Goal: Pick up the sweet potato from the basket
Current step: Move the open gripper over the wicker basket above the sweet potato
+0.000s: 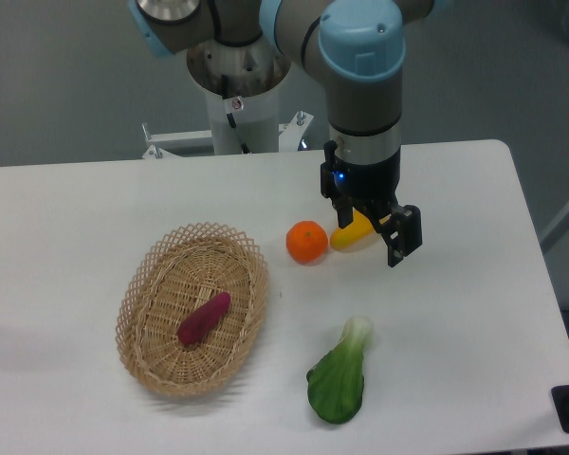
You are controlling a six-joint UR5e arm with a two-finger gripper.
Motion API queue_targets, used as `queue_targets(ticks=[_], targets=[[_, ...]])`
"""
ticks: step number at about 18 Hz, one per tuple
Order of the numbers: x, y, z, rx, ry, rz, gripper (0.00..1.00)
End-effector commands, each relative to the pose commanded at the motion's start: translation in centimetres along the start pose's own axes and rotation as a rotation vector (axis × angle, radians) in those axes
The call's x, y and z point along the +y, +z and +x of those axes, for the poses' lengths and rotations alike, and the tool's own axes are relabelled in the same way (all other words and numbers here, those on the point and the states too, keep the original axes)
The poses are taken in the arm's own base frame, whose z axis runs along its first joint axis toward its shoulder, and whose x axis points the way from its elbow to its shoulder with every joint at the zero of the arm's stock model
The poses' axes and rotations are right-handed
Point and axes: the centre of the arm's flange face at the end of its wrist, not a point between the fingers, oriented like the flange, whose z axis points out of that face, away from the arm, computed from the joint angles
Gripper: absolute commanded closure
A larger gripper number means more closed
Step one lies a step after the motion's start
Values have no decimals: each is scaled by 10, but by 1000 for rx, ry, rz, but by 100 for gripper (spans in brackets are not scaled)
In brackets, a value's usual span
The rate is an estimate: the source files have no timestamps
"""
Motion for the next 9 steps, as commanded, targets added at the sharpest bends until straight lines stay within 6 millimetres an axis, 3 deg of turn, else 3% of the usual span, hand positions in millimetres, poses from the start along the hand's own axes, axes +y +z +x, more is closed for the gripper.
queue_targets(ticks=[3, 5, 7, 9], targets=[[-28, 16, 18, -22, -64, 32, 0], [-59, 29, 39, -37, -112, 80, 0], [-63, 43, 53, -23, -200, 82, 0], [-79, 50, 70, 2, -187, 83, 0]])
